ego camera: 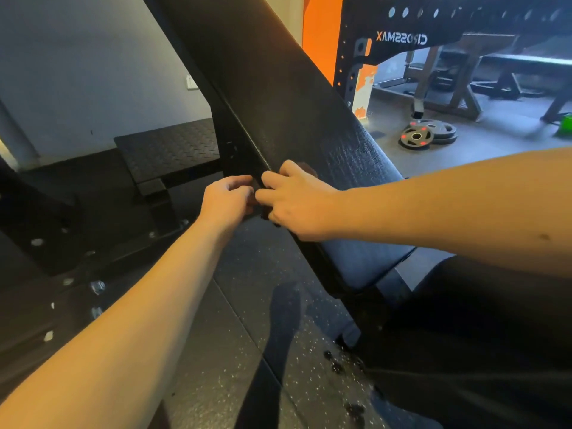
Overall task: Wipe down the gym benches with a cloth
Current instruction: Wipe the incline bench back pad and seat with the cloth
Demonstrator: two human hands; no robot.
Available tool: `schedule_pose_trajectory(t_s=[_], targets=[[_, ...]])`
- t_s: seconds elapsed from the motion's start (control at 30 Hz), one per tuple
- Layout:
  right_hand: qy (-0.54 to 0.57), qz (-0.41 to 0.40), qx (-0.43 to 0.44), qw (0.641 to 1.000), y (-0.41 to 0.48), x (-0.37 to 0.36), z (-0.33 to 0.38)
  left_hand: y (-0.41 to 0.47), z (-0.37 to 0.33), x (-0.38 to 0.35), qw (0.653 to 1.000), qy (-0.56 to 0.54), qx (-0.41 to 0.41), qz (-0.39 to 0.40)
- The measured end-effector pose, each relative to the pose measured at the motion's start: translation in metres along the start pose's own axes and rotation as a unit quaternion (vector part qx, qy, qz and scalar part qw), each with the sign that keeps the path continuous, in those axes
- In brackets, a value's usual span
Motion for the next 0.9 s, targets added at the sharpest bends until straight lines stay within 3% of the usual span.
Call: schedule_pose_trajectory(t_s=[0.1, 0.23, 0.3, 0.37, 0.5, 0.6, 0.67, 0.77, 0.9], targets=[[0.018, 0.009, 0.041, 0.999, -0.012, -0.002, 0.027, -0.001, 0.0, -0.001, 1.0, 0.0, 0.004, -0.016], [0.092, 0.139, 0.144, 0.975, -0.044, -0.012, 0.081, -0.003, -0.001, -0.005, 1.0, 0.001, 0.005, -0.03], [0.123, 0.136, 0.172, 0.968, -0.053, -0.007, 0.089, -0.005, -0.003, -0.006, 1.0, -0.002, 0.003, -0.029], [0.121, 0.048, 0.137, 0.982, -0.044, 0.002, 0.068, -0.003, -0.006, -0.005, 1.0, 0.001, -0.004, -0.021], [0.102, -0.107, -0.055, 0.987, -0.022, 0.007, -0.016, -0.002, -0.007, 0.0, 1.0, -0.021, 0.003, 0.008], [0.183, -0.124, -0.126, 0.967, -0.031, -0.012, -0.035, -0.004, -0.006, 0.001, 1.0, -0.012, 0.001, 0.003], [0.257, -0.119, -0.13, 0.95, -0.044, -0.019, -0.018, -0.003, -0.006, -0.001, 1.0, -0.013, 0.005, -0.006], [0.319, -0.072, -0.043, 0.944, -0.064, -0.02, 0.03, -0.007, -0.007, -0.004, 0.999, -0.017, 0.011, -0.026], [0.309, 0.027, 0.107, 0.945, -0.079, -0.01, 0.065, -0.009, -0.01, -0.006, 0.999, -0.021, 0.008, -0.025]])
Point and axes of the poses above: each hand's wrist, its own y-axis towards the middle knuckle, its own x-axis out of the back of the hand, z = x × y, the point moved 5 cm from there along y, towards the middle knuckle, and after that the axes turned 12 degrees about x, right-handed, at the moved point
